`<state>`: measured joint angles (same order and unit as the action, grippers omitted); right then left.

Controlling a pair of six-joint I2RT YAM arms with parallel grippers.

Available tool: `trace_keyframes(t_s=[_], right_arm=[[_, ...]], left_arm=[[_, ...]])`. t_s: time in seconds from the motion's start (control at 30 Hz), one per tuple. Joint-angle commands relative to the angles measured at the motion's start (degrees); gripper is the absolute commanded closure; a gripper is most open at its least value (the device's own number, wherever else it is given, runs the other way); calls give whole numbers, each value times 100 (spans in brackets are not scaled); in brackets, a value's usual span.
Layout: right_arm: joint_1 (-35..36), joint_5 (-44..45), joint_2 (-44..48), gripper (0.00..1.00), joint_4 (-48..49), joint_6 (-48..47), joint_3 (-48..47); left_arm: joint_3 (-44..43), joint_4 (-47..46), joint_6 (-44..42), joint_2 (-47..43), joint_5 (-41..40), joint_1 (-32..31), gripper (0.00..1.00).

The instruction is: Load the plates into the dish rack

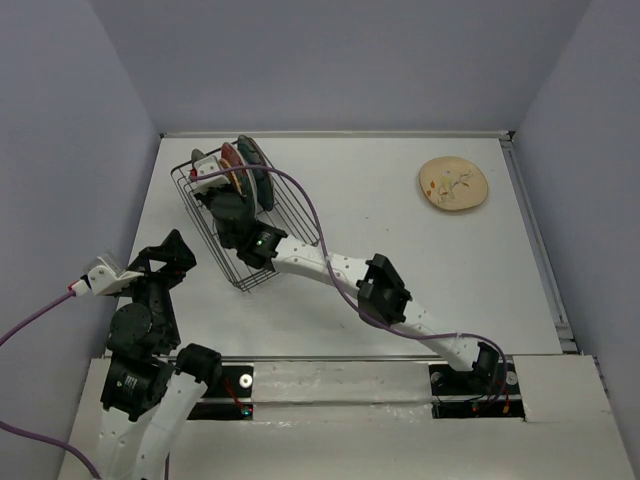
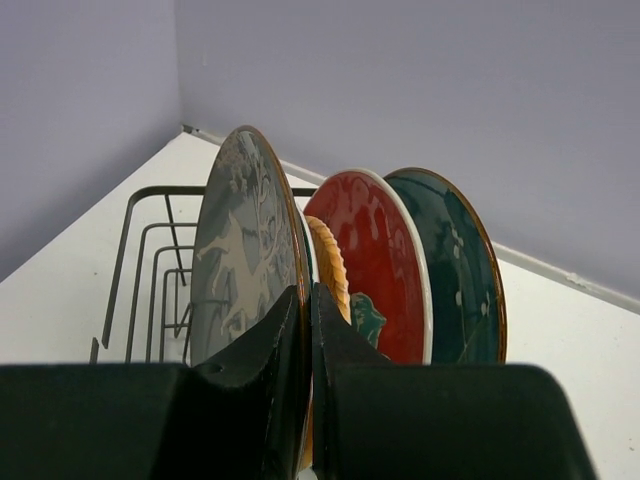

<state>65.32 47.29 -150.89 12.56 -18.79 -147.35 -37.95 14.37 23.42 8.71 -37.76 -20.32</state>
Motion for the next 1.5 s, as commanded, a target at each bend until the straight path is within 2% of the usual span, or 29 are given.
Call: trace_keyframes(t_s=[0.0, 0.07, 0.23, 0.43, 0.6, 0.73, 0.8, 0.93, 1.0, 1.07, 1.1, 1.13, 1.17, 1.2, 1.23, 1.27, 1.3, 1.33, 1.37, 1.4, 1.47], right_arm=[[77, -96, -11, 93, 1082, -152, 30], [130, -106, -46, 92, 1108, -187, 40], [130, -97, 33, 71, 1266, -292, 258], [183, -150, 253, 58, 1363, -274, 611], [183, -132, 621, 51, 1311, -74, 1057], [183, -369, 1350, 43, 881, 506, 1699], [183, -666, 2000, 36, 644, 944, 2094], [105, -966, 3265, 26, 503, 1498, 3412], [-106, -1177, 4117, 25, 380, 1850, 4369], [-720, -1878, 4724, 25, 116, 2903, 5116], [-983, -2177, 5318, 26, 107, 3264, 5972], [-1256, -2598, 5603, 28, 115, 3859, 6407], [-1824, -2697, 5858, 29, 124, 4074, 6812], [-2143, -2777, 6348, 29, 124, 4285, 7582], [-2486, -3039, 6587, 30, 124, 4731, 7955], [-3255, -3215, 6825, 30, 124, 4953, 8306], [-3680, -3417, 7062, 30, 116, 5172, 8954], [-4520, -3880, 7473, 29, 107, 5575, 9517], [-4528, -3885, 7652, 29, 107, 5735, 9523], [-5311, -4042, 7793, 28, 89, 5911, 9941], [-5984, -4096, 8013, 27, 28, 6009, 10234]], left_arm=[[-142, -312, 22, 43, -74, -34, 1], [-151, -312, 22, 52, -48, -43, 1], [-142, -312, 31, 96, -21, -34, 1], [-133, -286, 40, 131, -4, -25, 1], [-125, -295, 22, 192, 14, -7, 1], [-124, -321, 5, 254, 32, 1, 1], [-116, -321, -13, 298, 67, -7, 1], [-89, -330, -48, 351, 216, -7, 1], [-89, -330, -57, 412, 269, -16, 1], [-89, -321, -74, 438, 339, -16, 1], [-89, -330, -83, 482, 374, -16, 1], [-81, -338, -83, 500, 435, -16, 1], [-81, -338, -83, 526, 462, -16, 1], [-81, -356, -74, 570, 497, -16, 1], [-81, -365, -83, 588, 567, -25, 1], [-72, -382, -83, 631, 594, -25, 1], [-72, -382, -92, 649, 620, -25, 1], [-72, -391, -101, 676, 629, -16, 1], [-72, -400, -109, 676, 629, -16, 1], [-72, -409, -118, 702, 638, -25, 1], [-63, -435, -171, 711, 595, -25, 1]])
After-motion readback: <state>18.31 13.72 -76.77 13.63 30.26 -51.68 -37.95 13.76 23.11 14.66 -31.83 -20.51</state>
